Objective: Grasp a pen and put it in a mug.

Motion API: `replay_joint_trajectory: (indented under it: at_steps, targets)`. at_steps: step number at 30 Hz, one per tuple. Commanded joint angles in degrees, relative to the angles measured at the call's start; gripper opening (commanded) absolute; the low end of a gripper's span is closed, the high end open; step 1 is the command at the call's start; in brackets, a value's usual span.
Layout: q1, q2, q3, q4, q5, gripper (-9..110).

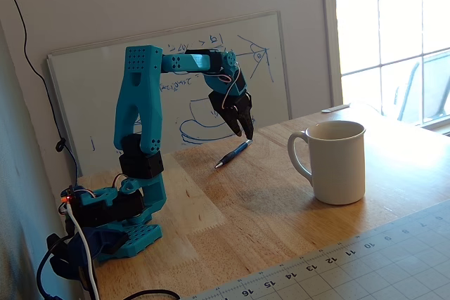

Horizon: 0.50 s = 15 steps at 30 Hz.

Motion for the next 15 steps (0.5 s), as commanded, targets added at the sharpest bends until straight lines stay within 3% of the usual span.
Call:
replay_joint_trajectory:
  at_steps: [1, 15]
  targets:
    - [-1.49, 2.99, -0.79, -0.88, -0.35, 16]
    - [-4.48, -2.29, -1.49, -0.88, -0.35, 16]
